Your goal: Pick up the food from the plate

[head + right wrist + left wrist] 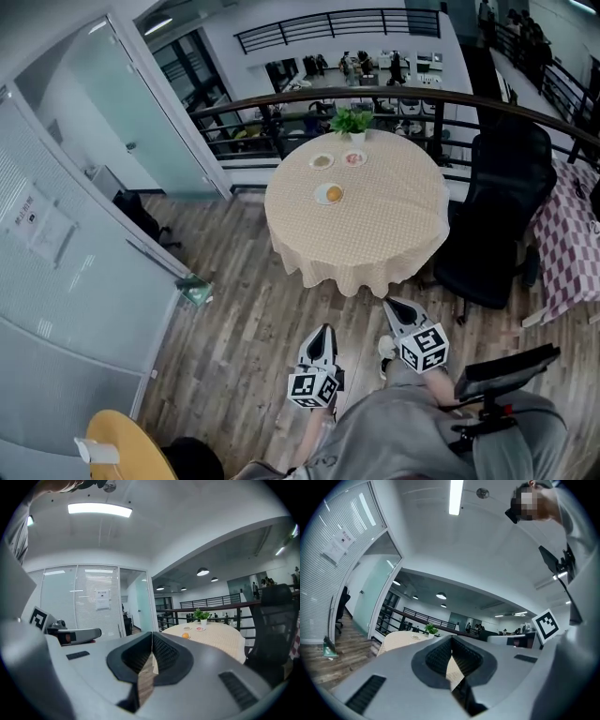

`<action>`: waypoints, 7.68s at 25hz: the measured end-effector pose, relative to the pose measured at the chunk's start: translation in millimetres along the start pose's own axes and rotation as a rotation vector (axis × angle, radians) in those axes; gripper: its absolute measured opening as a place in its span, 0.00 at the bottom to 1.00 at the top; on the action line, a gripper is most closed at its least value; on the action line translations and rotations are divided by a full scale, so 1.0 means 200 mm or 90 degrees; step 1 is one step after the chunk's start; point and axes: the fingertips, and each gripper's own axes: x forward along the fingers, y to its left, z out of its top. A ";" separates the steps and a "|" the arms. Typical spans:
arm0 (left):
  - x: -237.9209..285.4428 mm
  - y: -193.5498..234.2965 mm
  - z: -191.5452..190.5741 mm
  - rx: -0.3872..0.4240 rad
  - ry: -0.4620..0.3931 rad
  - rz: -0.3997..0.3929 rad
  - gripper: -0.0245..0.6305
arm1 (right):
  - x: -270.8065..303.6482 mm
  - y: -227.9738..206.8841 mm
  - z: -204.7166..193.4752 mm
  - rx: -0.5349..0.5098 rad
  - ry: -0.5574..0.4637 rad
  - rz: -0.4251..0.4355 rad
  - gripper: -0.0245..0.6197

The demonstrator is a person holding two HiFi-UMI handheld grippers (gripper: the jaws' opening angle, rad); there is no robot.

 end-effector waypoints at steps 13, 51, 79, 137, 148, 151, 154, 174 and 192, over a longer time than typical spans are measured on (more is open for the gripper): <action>0.76 0.18 0.09 -0.012 0.050 0.035 0.05 | 0.57 -0.53 0.21 0.028 0.023 0.028 0.06; 1.78 0.03 0.48 0.043 -0.033 -0.124 0.05 | 0.94 -1.18 0.80 -0.052 -0.124 -0.019 0.06; 1.71 0.22 0.55 0.144 -0.020 -0.035 0.76 | 0.92 -1.03 0.66 -0.041 -0.087 -0.021 0.06; 3.00 1.29 -0.47 0.220 0.405 0.030 0.57 | 0.84 -1.25 0.41 0.026 -0.002 -0.194 0.06; 3.26 1.51 -0.80 0.190 0.495 0.038 0.57 | 0.88 -1.33 0.40 0.024 0.017 -0.225 0.06; 3.29 1.56 -0.87 0.182 0.525 0.048 0.57 | 0.91 -1.35 0.41 0.017 0.024 -0.230 0.06; 3.33 1.57 -0.94 0.174 0.549 0.042 0.57 | 0.93 -1.37 0.41 0.011 0.030 -0.237 0.06; 3.52 1.84 -1.37 0.224 0.698 0.048 0.54 | 0.85 -1.45 0.21 0.029 0.114 -0.318 0.06; 3.54 1.87 -1.26 0.252 0.614 0.059 0.53 | 0.89 -1.41 0.12 0.039 0.130 -0.288 0.06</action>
